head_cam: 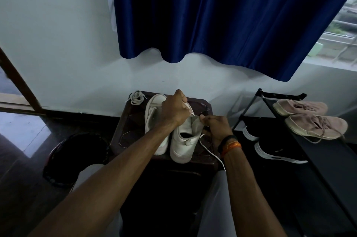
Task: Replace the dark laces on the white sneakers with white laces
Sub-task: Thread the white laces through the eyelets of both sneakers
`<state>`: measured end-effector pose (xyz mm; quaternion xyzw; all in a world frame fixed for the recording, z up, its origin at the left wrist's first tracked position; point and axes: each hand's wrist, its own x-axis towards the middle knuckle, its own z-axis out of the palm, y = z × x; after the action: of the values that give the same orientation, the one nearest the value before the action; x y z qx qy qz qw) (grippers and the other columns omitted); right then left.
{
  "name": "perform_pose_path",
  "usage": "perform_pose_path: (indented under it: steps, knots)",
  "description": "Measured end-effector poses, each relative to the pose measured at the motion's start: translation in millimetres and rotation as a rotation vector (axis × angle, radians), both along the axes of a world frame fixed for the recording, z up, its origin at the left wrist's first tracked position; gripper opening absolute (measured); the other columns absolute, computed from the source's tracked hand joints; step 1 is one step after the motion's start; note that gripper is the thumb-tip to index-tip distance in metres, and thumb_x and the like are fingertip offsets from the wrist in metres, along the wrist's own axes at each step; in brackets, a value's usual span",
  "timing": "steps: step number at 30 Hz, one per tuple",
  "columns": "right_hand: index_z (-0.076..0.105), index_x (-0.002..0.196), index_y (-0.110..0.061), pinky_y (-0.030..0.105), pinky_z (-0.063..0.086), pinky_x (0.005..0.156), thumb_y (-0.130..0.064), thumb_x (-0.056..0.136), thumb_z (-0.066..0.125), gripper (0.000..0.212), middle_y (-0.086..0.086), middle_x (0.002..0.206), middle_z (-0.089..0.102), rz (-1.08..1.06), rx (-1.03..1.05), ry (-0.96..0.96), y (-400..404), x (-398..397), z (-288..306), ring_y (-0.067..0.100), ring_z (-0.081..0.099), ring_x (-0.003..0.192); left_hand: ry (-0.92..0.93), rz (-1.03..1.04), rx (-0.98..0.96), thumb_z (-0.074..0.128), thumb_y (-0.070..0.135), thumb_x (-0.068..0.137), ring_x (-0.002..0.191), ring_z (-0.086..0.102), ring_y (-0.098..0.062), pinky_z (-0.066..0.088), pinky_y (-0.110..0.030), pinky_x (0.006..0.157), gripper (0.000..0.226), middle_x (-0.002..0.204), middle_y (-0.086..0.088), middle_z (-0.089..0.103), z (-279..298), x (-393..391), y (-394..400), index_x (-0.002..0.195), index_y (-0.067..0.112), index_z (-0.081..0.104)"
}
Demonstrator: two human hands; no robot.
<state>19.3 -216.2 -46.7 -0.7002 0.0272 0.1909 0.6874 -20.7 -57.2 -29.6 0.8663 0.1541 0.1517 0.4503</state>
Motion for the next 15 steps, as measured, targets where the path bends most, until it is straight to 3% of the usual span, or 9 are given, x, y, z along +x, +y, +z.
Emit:
perform_pose_path:
  steps: [7, 15]
  knots:
    - [0.070, 0.087, 0.011, 0.035, 0.062, 0.070, -0.004, 0.094, 0.066, 0.017, 0.024, 0.093, 0.072, -0.012, 0.028, 0.013, 1.0, -0.7, 0.6, 0.030, 0.070, 0.084, 0.063, -0.020, 0.055, 0.078, 0.015, 0.077, 0.095, 0.065, -0.025, 0.048, -0.050, 0.094, 0.037, 0.093, -0.003, 0.070, -1.2, 2.8, -3.5, 0.101, 0.018, 0.050]
    - [0.070, 0.092, 0.014, 0.039, 0.062, 0.077, -0.005, 0.094, 0.066, 0.020, 0.025, 0.099, 0.073, -0.003, 0.034, 0.009, 0.4, -1.8, 0.2, 0.033, 0.071, 0.090, 0.090, -0.057, 0.069, 0.079, 0.015, 0.074, 0.085, 0.069, -0.024, 0.057, -0.046, 0.080, 0.046, 0.092, -0.005, 0.070, -3.9, 6.0, -5.0, 0.103, 0.020, 0.044]
